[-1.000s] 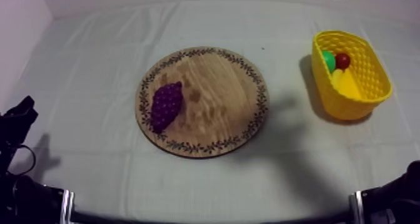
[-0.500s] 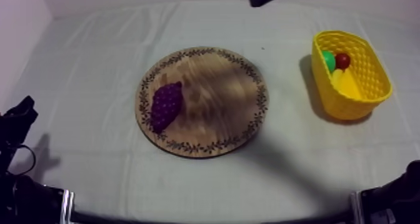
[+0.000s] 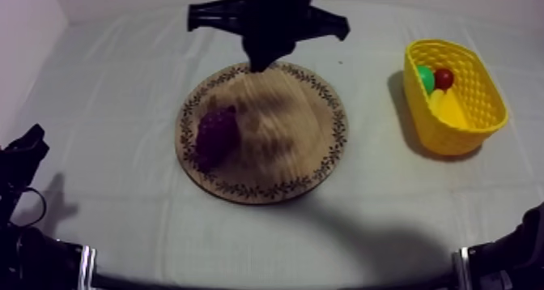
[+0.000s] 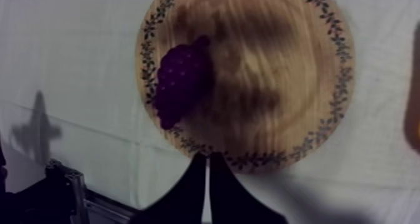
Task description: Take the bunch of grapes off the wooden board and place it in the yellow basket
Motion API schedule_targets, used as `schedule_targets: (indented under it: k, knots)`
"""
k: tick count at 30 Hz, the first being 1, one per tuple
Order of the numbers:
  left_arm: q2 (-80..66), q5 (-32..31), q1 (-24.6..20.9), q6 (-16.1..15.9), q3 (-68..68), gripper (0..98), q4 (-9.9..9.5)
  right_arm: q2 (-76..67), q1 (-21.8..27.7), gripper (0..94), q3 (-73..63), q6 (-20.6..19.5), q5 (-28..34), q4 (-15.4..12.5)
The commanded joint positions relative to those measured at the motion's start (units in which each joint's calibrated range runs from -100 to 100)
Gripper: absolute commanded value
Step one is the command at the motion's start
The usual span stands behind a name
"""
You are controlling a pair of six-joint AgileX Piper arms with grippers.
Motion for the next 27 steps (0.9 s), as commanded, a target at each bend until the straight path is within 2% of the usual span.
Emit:
schedule_targets:
  k: [1, 4, 8, 11, 15, 21, 27]
  knots:
    - [0.0, 0.0, 0.0, 0.0, 0.0, 0.0, 0.01, 1.3, -0.1, 0.4, -1.8, -0.9, 0.0, 0.0]
    - [0.0, 0.0, 0.0, 0.0, 0.0, 0.0, 0.01, 2.5, -0.1, 2.5, -4.5, -0.9, 0.0, -0.2]
    - [0.0, 0.0, 0.0, 0.0, 0.0, 0.0, 0.01, 3.1, -0.1, 23.1, -6.3, 0.5, 0.1, -1.8]
    - [0.0, 0.0, 0.0, 0.0, 0.0, 0.0, 0.01, 3.0, -0.1, 41.1, -5.9, 0.2, 0.2, -2.4]
    - [0.0, 0.0, 0.0, 0.0, 0.0, 0.0, 0.01, 2.7, 0.0, 56.4, -4.5, -0.4, 0.2, -3.2]
    - [0.0, 0.0, 0.0, 0.0, 0.0, 0.0, 0.01, 2.6, 0.4, 68.5, -3.5, -0.9, 0.2, -4.2]
    - [0.0, 0.0, 0.0, 0.0, 0.0, 0.0, 0.01, 4.0, 0.5, 71.4, -3.6, -1.1, 0.1, -4.4]
